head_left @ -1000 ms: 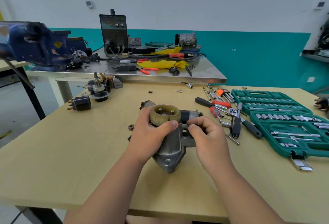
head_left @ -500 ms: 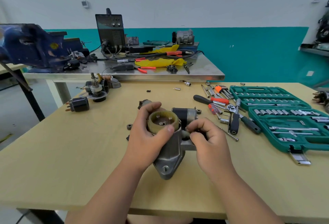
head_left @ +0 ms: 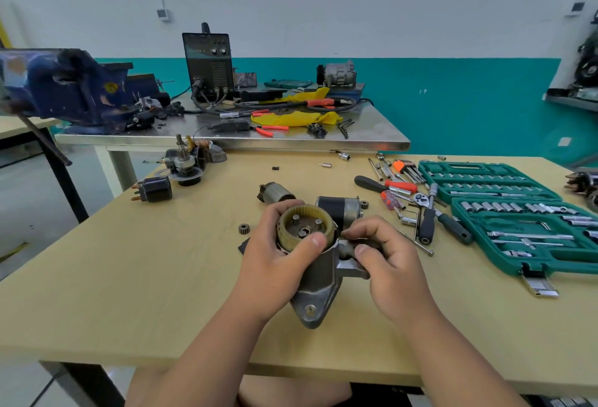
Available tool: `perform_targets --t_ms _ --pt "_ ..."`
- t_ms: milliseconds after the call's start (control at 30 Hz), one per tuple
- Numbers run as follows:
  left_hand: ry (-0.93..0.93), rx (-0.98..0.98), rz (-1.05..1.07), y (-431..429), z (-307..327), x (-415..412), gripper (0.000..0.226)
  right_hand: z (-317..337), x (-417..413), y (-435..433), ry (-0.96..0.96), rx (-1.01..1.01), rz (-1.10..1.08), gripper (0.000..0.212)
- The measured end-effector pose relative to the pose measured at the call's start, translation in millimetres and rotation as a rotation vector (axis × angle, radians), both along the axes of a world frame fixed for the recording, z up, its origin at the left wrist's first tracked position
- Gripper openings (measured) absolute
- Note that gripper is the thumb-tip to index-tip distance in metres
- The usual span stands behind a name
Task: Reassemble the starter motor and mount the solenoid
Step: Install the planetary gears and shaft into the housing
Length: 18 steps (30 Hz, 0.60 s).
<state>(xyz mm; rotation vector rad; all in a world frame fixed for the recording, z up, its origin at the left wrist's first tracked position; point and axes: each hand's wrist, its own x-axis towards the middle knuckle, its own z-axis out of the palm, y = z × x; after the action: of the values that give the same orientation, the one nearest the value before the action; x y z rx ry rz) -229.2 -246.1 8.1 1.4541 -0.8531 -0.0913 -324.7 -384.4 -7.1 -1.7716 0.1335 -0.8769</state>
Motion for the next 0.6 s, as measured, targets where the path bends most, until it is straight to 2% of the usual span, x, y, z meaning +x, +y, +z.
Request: perform_targets --t_ms 133,233,367,467,533,600 --pt "0.005 -0.028 0.038 -5.8 -0.5 -6.3 0.049 -0.8 -4.5 -1.8 0.081 0.111 -0.007 0.03" --pt "0.002 -0.051 0.048 -8.0 -0.6 -8.4 0.048 3.3 -10.0 -3.5 0.144 0.071 -0.017 0.025" --pt "-0.002 -0.071 0.044 -8.3 -0.6 -8.0 0.046 24.3 -18.3 -13.1 0.22 -0.11 -0.024 0.029" --pt "-0.009 -0.066 0.028 -6.3 -2.4 -6.6 0.052 43.0 -16.1 -11.2 0.331 -0.251 0.067 0.022" --pt "-0.042 -0.011 -0.016 -4.1 -4.6 -3.1 0.067 54.3 -11.4 -8.5 0.401 -0.439 0.104 0.045" --pt "-0.097 0.089 -0.079 -1.2 -6.6 0.4 0.09 67.9 -5.9 -6.4 0.442 -0.58 0.14 0.056"
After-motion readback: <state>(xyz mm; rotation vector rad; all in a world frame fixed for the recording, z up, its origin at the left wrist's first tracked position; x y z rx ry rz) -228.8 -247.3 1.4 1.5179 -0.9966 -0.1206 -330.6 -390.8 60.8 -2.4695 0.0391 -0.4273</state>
